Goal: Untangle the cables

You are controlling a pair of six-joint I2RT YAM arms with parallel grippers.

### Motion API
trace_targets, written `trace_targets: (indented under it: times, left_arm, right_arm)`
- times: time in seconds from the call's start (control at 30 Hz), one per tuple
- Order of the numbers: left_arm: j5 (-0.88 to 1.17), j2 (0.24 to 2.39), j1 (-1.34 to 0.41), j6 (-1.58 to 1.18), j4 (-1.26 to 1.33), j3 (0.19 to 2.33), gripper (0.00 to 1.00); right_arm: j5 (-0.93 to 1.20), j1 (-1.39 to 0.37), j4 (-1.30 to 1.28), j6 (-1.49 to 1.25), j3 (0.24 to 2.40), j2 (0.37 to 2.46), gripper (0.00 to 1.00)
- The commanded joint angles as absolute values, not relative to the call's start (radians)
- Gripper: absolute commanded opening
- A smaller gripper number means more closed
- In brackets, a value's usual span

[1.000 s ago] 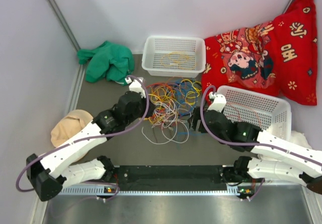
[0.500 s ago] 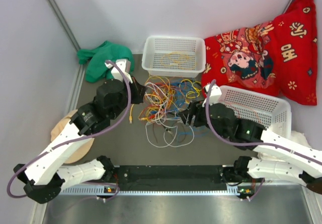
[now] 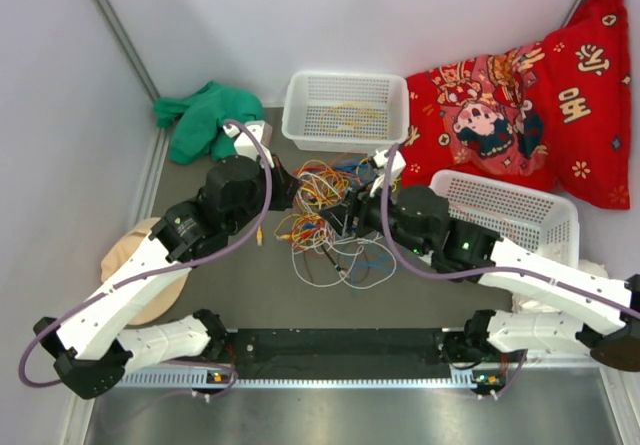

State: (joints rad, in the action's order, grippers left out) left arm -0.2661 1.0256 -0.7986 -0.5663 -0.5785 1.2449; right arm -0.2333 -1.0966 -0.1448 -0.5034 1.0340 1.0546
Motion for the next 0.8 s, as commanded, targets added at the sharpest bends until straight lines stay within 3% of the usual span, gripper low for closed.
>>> trace_targets:
  times: [0.0, 0.3, 0.57, 0.67, 0.77]
  left_arm:
    - [-0.255, 1.009, -0.796, -0.581, -0.552, 1.258, 0.0]
    - [-0.253, 0.993, -0.798, -0.586, -0.557, 1.243, 0.0]
    - [-0.255, 0.982, -0.798, -0.592, -0.554, 1.212, 0.0]
    - [-0.264, 0.974, -0.798, -0.595, -0.554, 1.194, 0.0]
    - [-0.268, 0.968, -0.796, -0.597, -0.548, 1.178, 0.0]
  right_arm:
    - [-0.238, -1.097, -0.097, -0.443, 1.094, 1.107, 0.54]
    - [-0.365, -1.095, -0.107, -0.439, 1.101, 1.219, 0.49]
    - [-0.406, -1.091, -0.008, -0.449, 1.059, 1.178, 0.2]
    - [-0.431, -1.091, 0.011, -0.43, 1.043, 1.089, 0.0]
    - [-0.443, -1.091, -0.047, -0.407, 1.094, 1.025, 0.0]
